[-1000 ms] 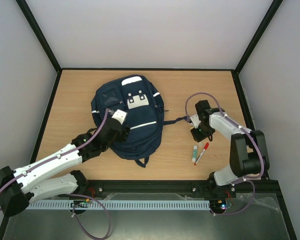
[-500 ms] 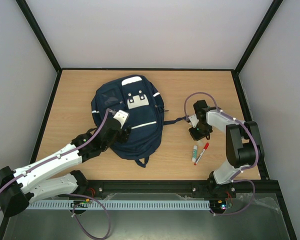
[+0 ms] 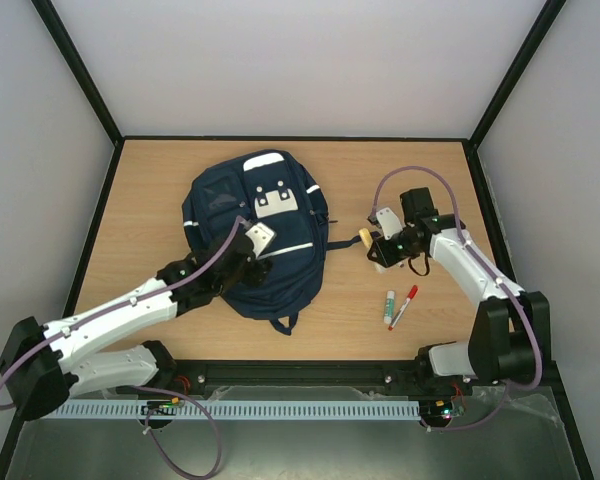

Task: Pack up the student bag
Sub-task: Pick up the stationery from the center of the board.

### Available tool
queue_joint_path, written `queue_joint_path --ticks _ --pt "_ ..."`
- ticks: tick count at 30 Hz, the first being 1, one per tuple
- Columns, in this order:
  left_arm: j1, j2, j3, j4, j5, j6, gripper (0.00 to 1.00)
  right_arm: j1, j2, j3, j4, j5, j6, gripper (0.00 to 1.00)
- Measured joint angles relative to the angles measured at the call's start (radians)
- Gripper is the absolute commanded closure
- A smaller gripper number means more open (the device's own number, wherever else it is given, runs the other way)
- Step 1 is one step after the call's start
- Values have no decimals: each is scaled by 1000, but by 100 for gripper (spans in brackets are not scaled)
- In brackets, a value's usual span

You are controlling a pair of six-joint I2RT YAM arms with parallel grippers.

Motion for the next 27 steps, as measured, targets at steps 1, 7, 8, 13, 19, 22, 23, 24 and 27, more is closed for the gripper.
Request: queue_joint_path --ticks 1,7,8,13,19,22,23,24,27 --pt "-1 16 16 -4 6 18 28 0 -20 -10 9 -27 -1 93" --pt "-74 163 135 -59 -30 139 28 0 -43 -66 37 -131 1 93" --pt "-92 186 142 -65 -50 155 28 0 -44 -69 39 -142 2 93" --pt "-148 283 143 -122 -118 215 27 0 -48 -75 63 -180 5 93" --pt "-148 299 124 -111 -171 279 27 0 -51 -97 71 -199 5 92" --pt "-150 314 124 -97 -188 305 27 0 -51 -103 71 -201 5 92" --pt "-151 323 124 -93 -193 312 27 0 -51 -103 71 -201 5 92" --pt "-154 332 122 -90 -197 318 27 0 -51 -103 71 -201 5 92" --pt "-164 357 116 -82 -208 332 27 0 -51 -103 72 -201 5 92"
